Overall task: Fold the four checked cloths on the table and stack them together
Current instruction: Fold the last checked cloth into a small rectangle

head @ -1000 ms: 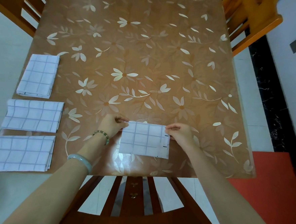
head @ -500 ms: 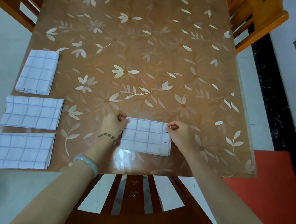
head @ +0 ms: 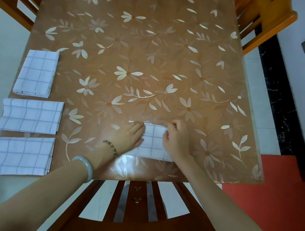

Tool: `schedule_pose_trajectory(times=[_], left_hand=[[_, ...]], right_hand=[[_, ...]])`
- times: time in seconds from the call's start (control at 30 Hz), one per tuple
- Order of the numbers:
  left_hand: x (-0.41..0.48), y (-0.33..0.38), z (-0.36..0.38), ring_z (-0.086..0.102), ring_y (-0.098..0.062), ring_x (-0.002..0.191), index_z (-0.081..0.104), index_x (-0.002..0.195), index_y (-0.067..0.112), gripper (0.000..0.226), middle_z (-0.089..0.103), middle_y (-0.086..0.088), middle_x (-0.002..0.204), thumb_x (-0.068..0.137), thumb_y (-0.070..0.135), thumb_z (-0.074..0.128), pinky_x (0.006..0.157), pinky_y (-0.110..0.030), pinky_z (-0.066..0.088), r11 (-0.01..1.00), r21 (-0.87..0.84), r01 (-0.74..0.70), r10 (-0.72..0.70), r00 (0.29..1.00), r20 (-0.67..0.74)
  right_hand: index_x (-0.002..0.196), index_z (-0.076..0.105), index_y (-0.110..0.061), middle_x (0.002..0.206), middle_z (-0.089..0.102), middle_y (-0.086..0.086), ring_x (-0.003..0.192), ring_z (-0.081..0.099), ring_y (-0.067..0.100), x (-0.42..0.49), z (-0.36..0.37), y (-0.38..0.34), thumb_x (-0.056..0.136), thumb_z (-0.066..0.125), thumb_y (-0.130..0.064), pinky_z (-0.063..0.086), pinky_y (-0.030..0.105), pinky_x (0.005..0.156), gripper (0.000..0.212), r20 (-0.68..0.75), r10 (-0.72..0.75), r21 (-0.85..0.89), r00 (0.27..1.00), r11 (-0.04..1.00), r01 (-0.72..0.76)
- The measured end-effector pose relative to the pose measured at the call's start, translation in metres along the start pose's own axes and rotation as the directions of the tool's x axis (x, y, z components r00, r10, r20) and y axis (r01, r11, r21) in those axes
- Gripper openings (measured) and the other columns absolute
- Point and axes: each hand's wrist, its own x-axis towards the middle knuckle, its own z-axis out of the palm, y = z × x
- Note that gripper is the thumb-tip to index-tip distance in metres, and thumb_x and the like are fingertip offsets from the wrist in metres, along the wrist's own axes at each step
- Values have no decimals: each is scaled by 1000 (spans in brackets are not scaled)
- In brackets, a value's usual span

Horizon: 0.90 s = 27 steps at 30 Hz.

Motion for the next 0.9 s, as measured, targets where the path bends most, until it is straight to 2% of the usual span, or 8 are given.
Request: schedule_pose_trajectory(times=[0.07,0.13,0.23,0.3,0.4,0.5,0.67,0.9], left_hand=[[-9,0,6,57,-35,113,58,120,-7,61,59,-22,122,94,45,38,95,-43,50,999,42,4,-10,991,133],[-17,1,9,48,-33,127,53,129,-5,70,52,-21,135,98,52,27,106,-45,39,999,35,18,-25,976,216],[-22,1,11,39,-30,136,49,135,-2,73,45,-18,143,99,55,21,112,-46,28,999,-8,47,-43,966,256],[-23,2,11,31,-28,141,39,142,0,77,36,-16,150,97,59,18,114,-45,22,998,20,65,-68,964,255],[-25,1,12,23,-29,144,29,148,7,84,25,-16,155,93,68,14,115,-48,18,992,60,115,-126,959,253],[-26,0,12,22,-29,144,28,150,15,84,25,-15,155,89,73,15,113,-54,17,985,57,163,-171,958,230],[-27,-2,13,9,-26,147,22,152,21,87,20,-11,157,86,78,15,113,-59,15,981,90,175,-191,956,222],[-26,3,10,21,-27,144,28,149,13,89,26,-11,155,87,76,17,112,-59,20,978,81,190,-204,952,229]], right_hand=[[118,63,-5,121,58,14,112,55,29,-5,9,-26,86,52,-6,45,37,94,34,20,-114,122,993,986,110],[136,48,-2,144,45,16,136,38,27,-9,22,-49,94,32,-18,27,38,115,48,165,-199,176,966,970,170],[150,20,-5,159,17,11,148,10,20,-13,43,-56,99,6,-37,-1,34,120,62,356,-242,54,902,970,239],[151,17,-7,159,17,11,148,11,20,-16,49,-43,100,-2,-47,3,37,120,67,380,-202,-42,903,971,235],[149,22,-6,156,24,12,145,20,24,-24,42,-14,99,6,-51,13,45,118,69,364,-120,-172,924,966,193],[149,23,-4,155,26,15,145,22,26,-34,30,21,99,19,-52,9,43,120,70,330,-36,-246,943,961,123],[147,30,-2,154,28,17,145,22,29,-34,10,34,97,14,-57,2,46,117,77,253,41,-342,967,938,49],[151,19,-7,158,17,10,147,9,22,-14,37,-45,99,17,-46,8,46,120,64,295,-205,-125,933,960,250]])
